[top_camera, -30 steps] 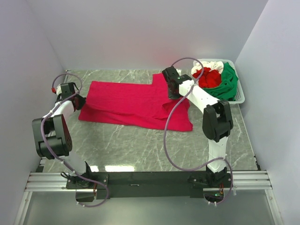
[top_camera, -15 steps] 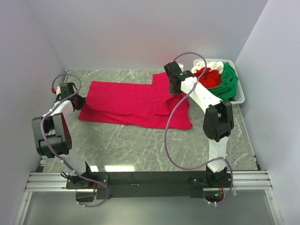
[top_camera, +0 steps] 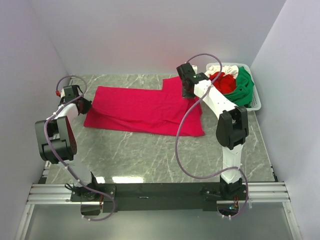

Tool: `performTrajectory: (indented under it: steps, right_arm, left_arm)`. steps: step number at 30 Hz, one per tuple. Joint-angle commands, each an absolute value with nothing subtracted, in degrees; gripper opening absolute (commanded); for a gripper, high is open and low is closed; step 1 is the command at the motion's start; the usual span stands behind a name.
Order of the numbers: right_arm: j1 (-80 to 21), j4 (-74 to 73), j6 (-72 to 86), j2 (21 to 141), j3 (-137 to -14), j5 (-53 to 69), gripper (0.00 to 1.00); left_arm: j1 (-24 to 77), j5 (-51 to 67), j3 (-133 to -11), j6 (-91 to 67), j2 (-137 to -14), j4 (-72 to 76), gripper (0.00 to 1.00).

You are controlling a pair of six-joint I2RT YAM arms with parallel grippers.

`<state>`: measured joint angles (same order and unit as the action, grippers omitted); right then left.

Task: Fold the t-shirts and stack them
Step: Fold the tshirt

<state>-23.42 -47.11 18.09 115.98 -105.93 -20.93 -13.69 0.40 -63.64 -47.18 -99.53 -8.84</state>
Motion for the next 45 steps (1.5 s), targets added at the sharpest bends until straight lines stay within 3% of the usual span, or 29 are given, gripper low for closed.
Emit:
performTrajectory:
  steps: [1, 2, 5, 6, 8, 9, 10, 12, 13, 16, 20, 27, 45]
  right_arm:
    - [-22.76, -47.46, 17.23, 117.95, -108.81, -21.27, 0.0]
    - [-22.94, -47.46, 17.23, 118.21, -109.16, -21.36, 0.0]
    - [-22.85, -47.72, 17.14, 118.91, -109.77, -21.53, 0.0]
    - [-22.94, -47.81, 17.14, 119.09, -109.78, -21.45, 0.0]
    - [-22.76, -47.99, 17.23, 119.18, -109.86, -21.53, 0.0]
    - [-22.59, -48.34, 17.23, 119.09, -109.95, -21.45, 0.01]
    - [-22.59, -48.43, 17.31, 118.83, -109.78, -21.45, 0.2]
    - [-22.59, -48.17, 17.58, 116.74, -108.81, -21.36, 0.44]
    - [-22.59, -47.21, 17.93, 115.59, -106.63, -21.27, 0.62]
    - [-22.67, -44.57, 18.8, 109.53, -99.71, -21.09, 0.73]
    - [-22.59, -40.26, 19.95, 101.79, -86.78, -17.06, 0.75]
    - [-22.59, -33.59, 21.97, 90.36, -66.74, -13.9, 0.75]
    - [-16.44, -24.88, 20.31, 91.4, -56.69, -4.84, 0.63]
  left_arm:
    - [-14.06, 1.32, -66.71, -45.53, -100.72, -7.47, 0.04]
    - [-14.06, 1.58, -67.14, -45.44, -100.9, -7.56, 0.05]
    - [-13.98, 1.58, -67.59, -45.35, -101.25, -7.73, 0.25]
    - [-13.97, 1.58, -67.67, -45.18, -101.16, -7.65, 0.44]
    - [-13.97, 1.49, -67.59, -44.91, -100.81, -7.91, 0.64]
    - [-14.06, 1.06, -67.5, -44.74, -100.11, -8.0, 0.81]
    - [-13.98, 0.62, -67.24, -44.65, -99.59, -8.17, 0.88]
    - [-13.8, 0.18, -65.66, -44.65, -97.14, -8.09, 0.99]
    - [-13.54, -1.74, -63.83, -44.65, -96.08, -8.17, 0.99]
    - [-13.01, -5.09, -59.17, -44.12, -92.21, -8.44, 0.99]
    - [-12.83, -8.78, -53.8, -43.42, -89.39, -8.88, 0.99]
    - [-12.39, -12.29, -50.45, -42.45, -88.59, -9.4, 0.9]
    - [-12.39, -19.6, -50.01, -41.48, -90.26, -11.95, 0.73]
